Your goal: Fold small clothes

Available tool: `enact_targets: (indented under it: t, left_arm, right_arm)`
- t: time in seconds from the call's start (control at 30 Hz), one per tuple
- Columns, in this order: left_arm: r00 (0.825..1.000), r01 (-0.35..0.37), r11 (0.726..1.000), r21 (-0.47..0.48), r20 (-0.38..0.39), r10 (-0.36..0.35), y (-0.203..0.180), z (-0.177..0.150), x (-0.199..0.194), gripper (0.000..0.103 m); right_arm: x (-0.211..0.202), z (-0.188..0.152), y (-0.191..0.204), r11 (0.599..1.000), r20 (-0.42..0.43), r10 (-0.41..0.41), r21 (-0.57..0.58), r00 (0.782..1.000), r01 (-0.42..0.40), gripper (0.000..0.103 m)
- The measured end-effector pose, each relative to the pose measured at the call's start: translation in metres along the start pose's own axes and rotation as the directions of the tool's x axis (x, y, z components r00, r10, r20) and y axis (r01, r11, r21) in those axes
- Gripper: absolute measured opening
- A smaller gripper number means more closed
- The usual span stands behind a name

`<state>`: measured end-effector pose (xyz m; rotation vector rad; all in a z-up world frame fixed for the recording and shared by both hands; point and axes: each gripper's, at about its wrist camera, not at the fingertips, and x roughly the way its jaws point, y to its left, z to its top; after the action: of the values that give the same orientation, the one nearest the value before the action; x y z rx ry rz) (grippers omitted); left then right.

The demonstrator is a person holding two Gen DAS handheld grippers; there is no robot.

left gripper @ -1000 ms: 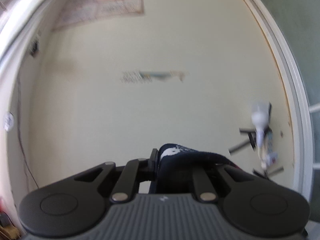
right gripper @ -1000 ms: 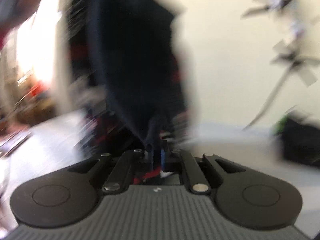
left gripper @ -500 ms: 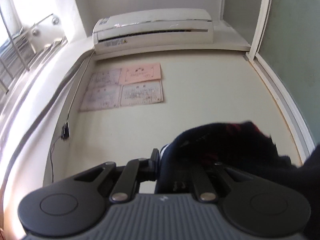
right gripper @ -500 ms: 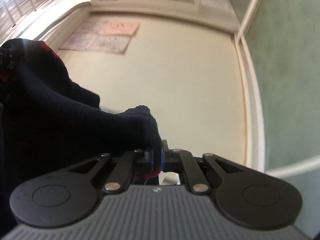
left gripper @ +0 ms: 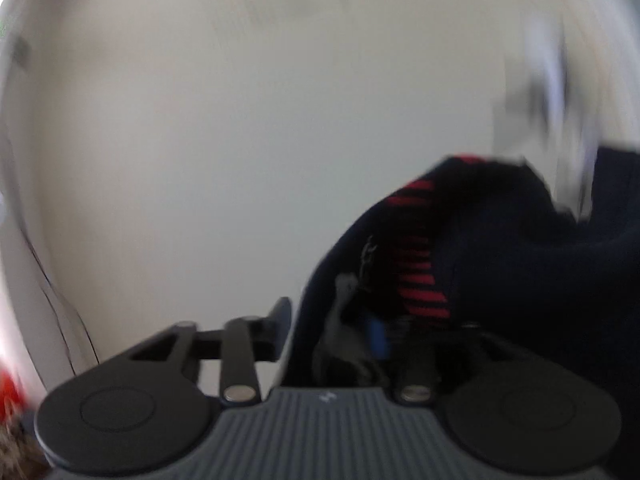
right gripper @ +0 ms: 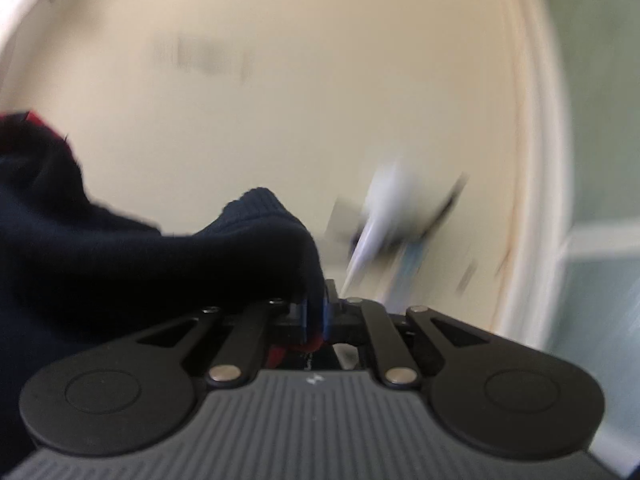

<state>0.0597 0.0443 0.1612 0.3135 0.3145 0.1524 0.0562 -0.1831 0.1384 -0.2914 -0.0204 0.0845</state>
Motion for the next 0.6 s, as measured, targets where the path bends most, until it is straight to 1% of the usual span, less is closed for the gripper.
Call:
enact_targets:
  t: [0.03, 0.07, 0.1, 0.13, 0.17, 0.2, 0.23, 0.27, 0.3, 0.33, 0.37, 0.4, 0.43, 0.47, 0.5, 0.53, 0.57, 0.6]
  left_arm:
    - [0.993, -0.016, 0.998, 0.059, -0.116, 0.023, -0.015, -0.022, 0.035, 0.030]
    - [0.979, -0.026, 0.995, 0.095, -0.201, 0.045, -0.024, -0.048, 0.059, 0.030]
    - [0.970, 0.001, 0.995, 0.095, -0.244, 0.022, -0.025, -0.067, 0.067, 0.030]
    - [0.969, 0.021, 0.996, 0.090, -0.246, 0.001, -0.022, -0.086, 0.063, 0.030]
    - [0.973, 0.029, 0.995, 0.098, -0.230, -0.006, -0.018, -0.099, 0.055, 0.031]
    - [0.977, 0.040, 0.994, 0.102, -0.213, -0.018, -0.012, -0.111, 0.042, 0.033]
    - [0.978, 0.059, 0.994, 0.097, -0.204, -0.038, -0.005, -0.120, 0.029, 0.038]
    - [0.977, 0.092, 0.992, 0.081, -0.202, -0.074, 0.003, -0.128, 0.013, 0.040]
    - [0.972, 0.135, 0.989, 0.058, -0.202, -0.121, 0.011, -0.133, -0.003, 0.042]
    - [0.960, 0.194, 0.981, 0.026, -0.210, -0.185, 0.017, -0.139, -0.020, 0.047]
    - [0.943, 0.252, 0.968, -0.008, -0.223, -0.248, 0.022, -0.145, -0.035, 0.050]
    - [0.919, 0.313, 0.949, -0.043, -0.237, -0.314, 0.023, -0.151, -0.050, 0.053]
    - [0.896, 0.366, 0.928, -0.072, -0.244, -0.372, 0.022, -0.158, -0.065, 0.053]
    - [0.869, 0.416, 0.904, -0.102, -0.249, -0.428, 0.021, -0.164, -0.079, 0.053]
    - [0.839, 0.463, 0.876, -0.134, -0.254, -0.482, 0.019, -0.168, -0.091, 0.053]
    - [0.811, 0.497, 0.852, -0.165, -0.261, -0.524, 0.019, -0.173, -0.101, 0.055]
    - [0.780, 0.530, 0.825, -0.195, -0.270, -0.565, 0.015, -0.177, -0.112, 0.056]
    - [0.757, 0.551, 0.807, -0.214, -0.278, -0.591, 0.011, -0.181, -0.117, 0.057]
  right_arm:
    - [0.032, -0.025, 0.009, 1.000, -0.098, -0.012, -0.010, 0.995, 0.011, 0.023]
    - [0.056, -0.054, 0.016, 0.998, -0.200, -0.054, -0.027, 0.978, 0.049, 0.030]
    - [0.072, -0.083, 0.021, 0.996, -0.302, -0.084, -0.043, 0.950, 0.075, 0.030]
    - [0.072, -0.104, 0.018, 0.998, -0.363, -0.066, -0.021, 0.930, 0.062, 0.030]
    - [0.060, -0.123, 0.010, 0.999, -0.384, -0.009, 0.031, 0.923, 0.023, 0.031]
    - [0.039, -0.139, 0.000, 0.996, -0.386, 0.058, 0.084, 0.921, -0.027, 0.032]
    - [0.019, -0.151, -0.009, 0.992, -0.388, 0.097, 0.107, 0.917, -0.060, 0.037]
    - [-0.007, -0.164, -0.018, 0.990, -0.391, 0.121, 0.116, 0.912, -0.082, 0.043]
    - [-0.031, -0.176, -0.026, 0.986, -0.394, 0.146, 0.131, 0.907, -0.101, 0.045]
    - [-0.054, -0.185, -0.034, 0.978, -0.400, 0.185, 0.164, 0.897, -0.129, 0.047]
    - [-0.078, -0.195, -0.044, 0.963, -0.411, 0.239, 0.215, 0.880, -0.162, 0.049]
    - [-0.097, -0.198, -0.048, 0.947, -0.417, 0.281, 0.263, 0.864, -0.181, 0.049]
    - [-0.114, -0.202, -0.051, 0.933, -0.416, 0.313, 0.304, 0.854, -0.194, 0.051]
    - [-0.129, -0.203, -0.051, 0.918, -0.410, 0.345, 0.337, 0.844, -0.211, 0.053]
    - [-0.143, -0.204, -0.050, 0.900, -0.403, 0.379, 0.371, 0.833, -0.230, 0.055]
    - [-0.154, -0.208, -0.048, 0.885, -0.402, 0.406, 0.397, 0.821, -0.244, 0.056]
    - [-0.165, -0.211, -0.047, 0.871, -0.400, 0.434, 0.415, 0.807, -0.262, 0.056]
    - [-0.166, -0.206, -0.037, 0.867, -0.404, 0.446, 0.417, 0.798, -0.274, 0.056]
